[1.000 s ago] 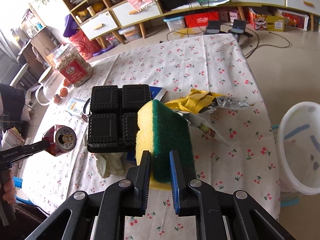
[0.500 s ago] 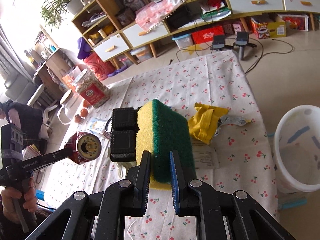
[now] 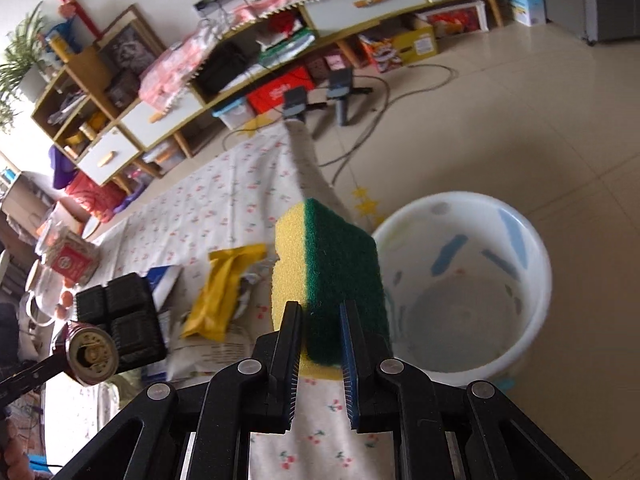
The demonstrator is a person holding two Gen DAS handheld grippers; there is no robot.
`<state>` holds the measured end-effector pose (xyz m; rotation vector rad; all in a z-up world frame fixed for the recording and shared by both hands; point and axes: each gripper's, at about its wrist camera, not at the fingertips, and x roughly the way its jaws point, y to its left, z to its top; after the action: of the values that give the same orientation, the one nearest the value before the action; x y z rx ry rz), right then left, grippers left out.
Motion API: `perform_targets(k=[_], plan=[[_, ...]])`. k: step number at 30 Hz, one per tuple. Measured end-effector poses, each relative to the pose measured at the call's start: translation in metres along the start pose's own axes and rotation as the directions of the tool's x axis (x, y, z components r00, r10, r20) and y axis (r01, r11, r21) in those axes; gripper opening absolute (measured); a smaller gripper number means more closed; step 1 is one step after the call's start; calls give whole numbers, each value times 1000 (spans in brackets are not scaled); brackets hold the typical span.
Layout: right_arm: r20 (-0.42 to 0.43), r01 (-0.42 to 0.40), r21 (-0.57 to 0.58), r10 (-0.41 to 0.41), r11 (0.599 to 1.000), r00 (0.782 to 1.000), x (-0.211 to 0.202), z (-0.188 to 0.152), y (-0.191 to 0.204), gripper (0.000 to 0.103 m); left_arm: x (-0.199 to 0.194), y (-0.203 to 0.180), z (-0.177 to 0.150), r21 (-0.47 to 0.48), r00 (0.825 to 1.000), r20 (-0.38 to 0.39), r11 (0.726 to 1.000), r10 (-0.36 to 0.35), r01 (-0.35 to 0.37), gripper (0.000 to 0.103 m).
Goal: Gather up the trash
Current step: 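Carry the sponge over the white bin and open the right tool, then carry the red can over the white bin and open the left tool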
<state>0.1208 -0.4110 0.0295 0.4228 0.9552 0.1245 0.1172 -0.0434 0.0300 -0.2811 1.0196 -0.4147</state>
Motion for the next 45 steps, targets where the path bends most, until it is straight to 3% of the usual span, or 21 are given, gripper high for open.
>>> perform_targets(k=[6,8,22,29,31,33,34,35,37,45], plan=[[-78,69,86,-62,994,995,30,6,-40,25,30,-32,5,43,999,-40,999,2,0,13],[-90,74,117,-64,990,994,31,6,-54,38,41,-46,7,65,999,-53,998,0,3,13],[-36,205,171,-202,964,979,-36,-26,-115,55,142,-135,12,199,991,-133,980,18,9,14],[-23,248,203,-248,947,968,-54,-37,-136,55,185,-173,19,226,988,-152,974,33,2,14],[-23,246,215,-247,945,969,-55,-37,-140,55,195,-184,23,233,991,-132,972,-2,33,13],[-18,244,222,-247,944,969,-57,-37,-142,55,204,-191,27,243,992,-126,969,-3,34,16],[-15,242,225,-245,944,969,-57,-37,-142,55,207,-192,29,237,991,-129,971,22,10,28],[-12,238,228,-242,944,970,-58,-38,-142,55,208,-193,30,224,991,-129,975,23,7,50],[-7,231,230,-236,945,972,-59,-38,-141,55,202,-190,33,206,995,-101,979,24,-2,71],[0,231,207,-236,951,972,-56,-33,-131,55,173,-161,33,211,994,-58,975,90,-76,83]])
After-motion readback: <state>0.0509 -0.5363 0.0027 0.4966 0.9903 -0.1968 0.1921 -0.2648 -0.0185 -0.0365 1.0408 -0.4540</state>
